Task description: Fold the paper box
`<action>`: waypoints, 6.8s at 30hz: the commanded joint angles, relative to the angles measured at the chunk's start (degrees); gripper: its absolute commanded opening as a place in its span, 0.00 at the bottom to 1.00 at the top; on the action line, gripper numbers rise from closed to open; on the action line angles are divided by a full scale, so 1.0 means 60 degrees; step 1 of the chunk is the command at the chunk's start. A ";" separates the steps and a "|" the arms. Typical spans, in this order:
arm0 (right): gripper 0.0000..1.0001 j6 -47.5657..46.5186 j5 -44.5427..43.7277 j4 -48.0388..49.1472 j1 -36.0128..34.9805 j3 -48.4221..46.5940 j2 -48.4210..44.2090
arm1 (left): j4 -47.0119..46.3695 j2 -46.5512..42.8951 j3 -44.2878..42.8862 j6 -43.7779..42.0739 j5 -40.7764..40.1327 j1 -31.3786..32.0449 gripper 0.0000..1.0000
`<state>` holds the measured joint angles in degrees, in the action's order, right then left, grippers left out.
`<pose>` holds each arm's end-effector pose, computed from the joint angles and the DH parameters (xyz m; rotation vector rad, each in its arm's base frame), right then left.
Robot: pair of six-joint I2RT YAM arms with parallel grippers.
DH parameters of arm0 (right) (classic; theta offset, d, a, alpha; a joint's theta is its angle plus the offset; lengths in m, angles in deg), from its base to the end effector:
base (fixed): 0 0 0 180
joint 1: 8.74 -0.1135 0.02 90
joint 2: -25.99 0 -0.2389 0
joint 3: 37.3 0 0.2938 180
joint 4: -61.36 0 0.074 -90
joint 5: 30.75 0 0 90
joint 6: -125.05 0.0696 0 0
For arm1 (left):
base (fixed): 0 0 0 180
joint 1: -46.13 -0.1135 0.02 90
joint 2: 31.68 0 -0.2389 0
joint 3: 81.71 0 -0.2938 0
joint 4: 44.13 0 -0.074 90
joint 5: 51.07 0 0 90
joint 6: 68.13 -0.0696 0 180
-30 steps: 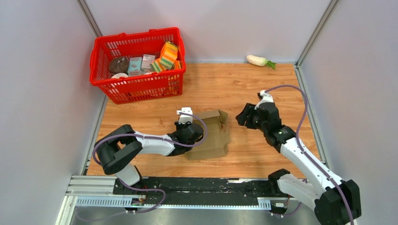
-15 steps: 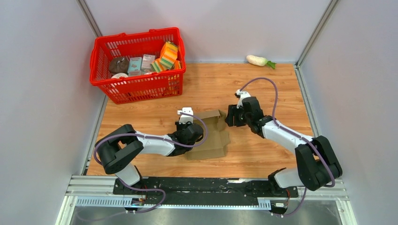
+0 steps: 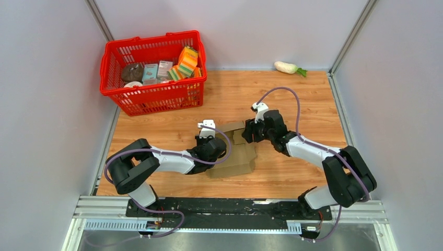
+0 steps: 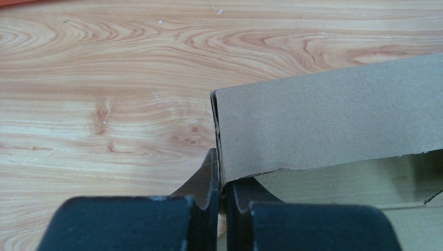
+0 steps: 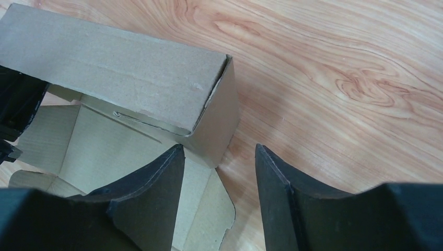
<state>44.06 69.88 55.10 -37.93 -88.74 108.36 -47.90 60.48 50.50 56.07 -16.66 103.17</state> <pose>0.3026 0.1837 0.1132 -0.4999 2.2119 0.5672 0.2250 -0.2415 0.0730 -0.0751 1.9467 0.0756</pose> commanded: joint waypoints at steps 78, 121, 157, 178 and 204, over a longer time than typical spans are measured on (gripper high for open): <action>0.00 0.4577 -0.0267 -0.3994 -0.1889 0.1411 -0.2434 | 0.4978 -0.0425 -0.2507 -0.6753 0.5387 0.3896 0.79; 0.99 0.2190 -0.2634 -0.3749 -0.4124 0.0998 -0.6622 | 0.5228 -0.4037 -0.2421 1.1582 0.8007 -0.1772 0.00; 0.52 0.1516 -0.4762 -0.1257 -0.4233 0.1044 -0.3606 | 0.5374 -0.7922 0.0129 -0.1184 0.8865 -0.3746 0.82; 0.30 0.0534 -0.3033 -0.2297 -0.2490 -0.0773 -0.2053 | 0.0191 -0.1607 -0.1395 -0.3357 1.1403 -0.5213 0.82; 0.55 0.1808 -0.3502 -0.4421 -0.2225 -0.1653 -0.1803 | -0.0968 -0.2806 0.0128 -0.3150 1.0540 -0.4482 0.17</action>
<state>54.27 49.05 30.95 -52.01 -98.51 100.97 -50.65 45.24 50.89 36.57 48.15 76.05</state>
